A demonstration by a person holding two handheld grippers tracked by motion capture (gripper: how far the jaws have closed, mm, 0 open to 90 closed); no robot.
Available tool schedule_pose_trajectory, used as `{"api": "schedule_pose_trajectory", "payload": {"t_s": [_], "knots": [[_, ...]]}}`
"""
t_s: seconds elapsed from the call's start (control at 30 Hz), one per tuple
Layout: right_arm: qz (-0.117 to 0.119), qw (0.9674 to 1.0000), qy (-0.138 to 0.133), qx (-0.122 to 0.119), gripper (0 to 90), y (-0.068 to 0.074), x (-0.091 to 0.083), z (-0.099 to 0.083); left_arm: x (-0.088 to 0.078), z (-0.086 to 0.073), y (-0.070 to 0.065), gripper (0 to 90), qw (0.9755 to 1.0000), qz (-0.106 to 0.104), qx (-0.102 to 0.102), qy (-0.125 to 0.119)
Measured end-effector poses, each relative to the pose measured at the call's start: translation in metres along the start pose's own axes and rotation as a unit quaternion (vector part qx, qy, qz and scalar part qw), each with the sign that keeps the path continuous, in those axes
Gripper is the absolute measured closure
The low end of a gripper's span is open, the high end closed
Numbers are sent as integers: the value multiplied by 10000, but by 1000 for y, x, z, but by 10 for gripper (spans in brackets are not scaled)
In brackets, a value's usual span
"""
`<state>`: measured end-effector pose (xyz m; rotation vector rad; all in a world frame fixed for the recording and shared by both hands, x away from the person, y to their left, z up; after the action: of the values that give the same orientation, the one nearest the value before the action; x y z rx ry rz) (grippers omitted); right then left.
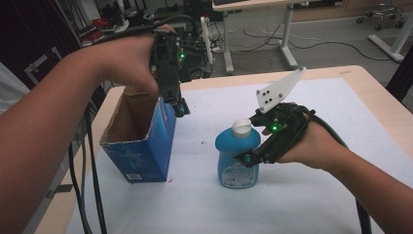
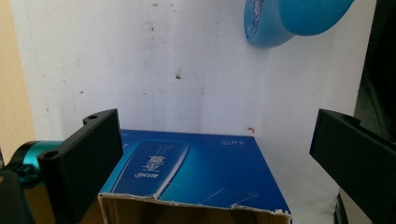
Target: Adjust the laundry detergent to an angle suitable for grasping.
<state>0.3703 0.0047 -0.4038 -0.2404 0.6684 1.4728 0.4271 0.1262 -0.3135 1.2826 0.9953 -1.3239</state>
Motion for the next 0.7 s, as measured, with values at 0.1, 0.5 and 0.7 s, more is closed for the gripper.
{"api": "schedule_pose_trajectory", "payload": {"t_s": [0.1, 0.5, 0.7], "knots": [[26, 10000, 32, 4, 272, 1, 0, -1, 0, 0, 0, 25, 10000, -8, -5, 15], [2, 9999, 134, 100, 222, 1, -12, -4, 1, -2, 3, 25, 10000, -33, -62, -23], [-107, 9994, 283, 171, 155, -2, -24, -7, 0, -2, 4, 25, 10000, -16, -45, -24]]}}
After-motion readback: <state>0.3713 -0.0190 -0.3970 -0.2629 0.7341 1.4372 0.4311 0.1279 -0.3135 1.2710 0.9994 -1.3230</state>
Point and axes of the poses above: each handheld gripper's, and its own axes: x roughly forward along the jaws, z roughly out of its top, y roughly to its left, the point moved 10 cm from there along x, roughly forward along the jaws, and after that the axes turned 12 degrees about x, right-handed, at the moved point
